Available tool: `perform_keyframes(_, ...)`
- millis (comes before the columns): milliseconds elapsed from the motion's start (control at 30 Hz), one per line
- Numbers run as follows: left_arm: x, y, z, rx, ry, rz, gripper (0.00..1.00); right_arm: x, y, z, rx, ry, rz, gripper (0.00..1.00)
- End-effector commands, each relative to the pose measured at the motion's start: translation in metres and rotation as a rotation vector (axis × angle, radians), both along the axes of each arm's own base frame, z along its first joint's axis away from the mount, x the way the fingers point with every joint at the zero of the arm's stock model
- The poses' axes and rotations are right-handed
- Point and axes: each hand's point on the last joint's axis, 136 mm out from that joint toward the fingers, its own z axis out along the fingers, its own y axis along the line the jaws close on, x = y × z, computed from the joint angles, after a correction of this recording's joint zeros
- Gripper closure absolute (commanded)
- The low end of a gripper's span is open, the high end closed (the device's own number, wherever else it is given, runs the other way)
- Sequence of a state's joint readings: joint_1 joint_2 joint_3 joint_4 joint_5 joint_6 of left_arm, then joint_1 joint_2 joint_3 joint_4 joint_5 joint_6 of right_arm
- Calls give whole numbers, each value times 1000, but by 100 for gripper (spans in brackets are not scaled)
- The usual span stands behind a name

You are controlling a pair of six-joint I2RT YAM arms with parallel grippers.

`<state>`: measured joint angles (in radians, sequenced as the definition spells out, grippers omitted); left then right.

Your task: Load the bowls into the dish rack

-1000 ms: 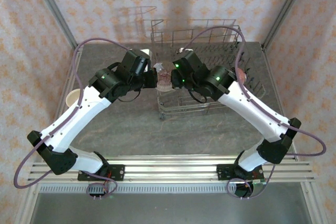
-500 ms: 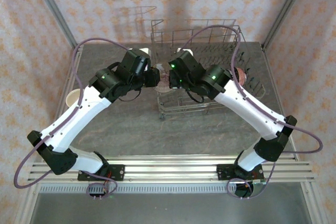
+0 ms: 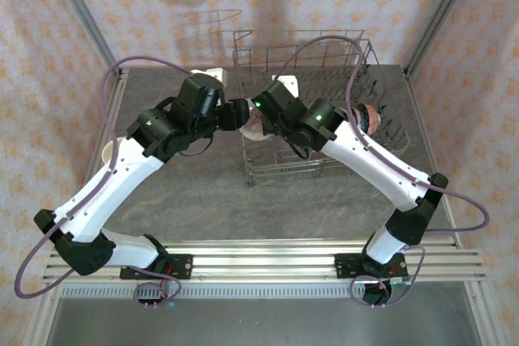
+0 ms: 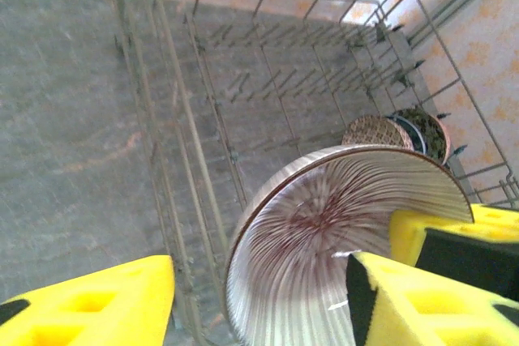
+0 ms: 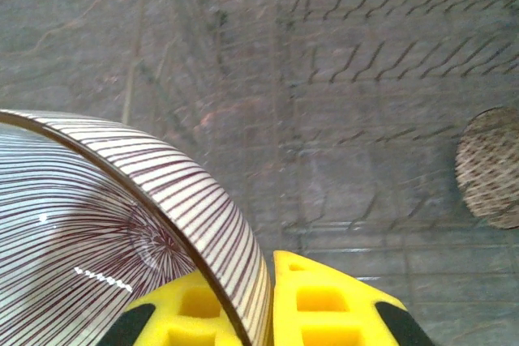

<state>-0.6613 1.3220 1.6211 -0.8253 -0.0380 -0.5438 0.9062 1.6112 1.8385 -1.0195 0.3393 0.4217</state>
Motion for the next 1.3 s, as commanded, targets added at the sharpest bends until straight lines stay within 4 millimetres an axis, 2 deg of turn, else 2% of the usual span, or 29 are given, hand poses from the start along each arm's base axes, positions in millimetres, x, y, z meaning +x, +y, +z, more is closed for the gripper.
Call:
perform_keyframes(0,-7,26,28,24,-106,60,38,25,-36,39,-16,-138,-154,93)
perform_keyframes(167,-10,55,21,28,-88,113,37,55,-93,44,-118,-161,-350,95)
perform_keyframes(300,-11,78,6,22,-56,152,36,66,-124,50,-240,-182,-453,93)
perform_keyframes(433,-10,93,-24,16,19,170,36,75,-150,52,-380,-209,-530,91)
perform_keyframes(567,-10,93,-56,8,98,146,36,83,-177,52,-537,-208,-629,93)
perform_keyframes(700,-9,90,-77,9,161,117,36,88,-184,55,-699,-232,-681,92)
perform_keyframes(800,-7,86,-83,21,196,91,36,90,-186,51,-783,-239,-701,92)
perform_keyframes(1033,0,77,-85,-12,224,77,36,92,-190,32,-931,-235,-708,92)
perform_keyframes(1267,-4,76,-92,-41,238,91,36,99,-187,10,-1065,-208,-669,91)
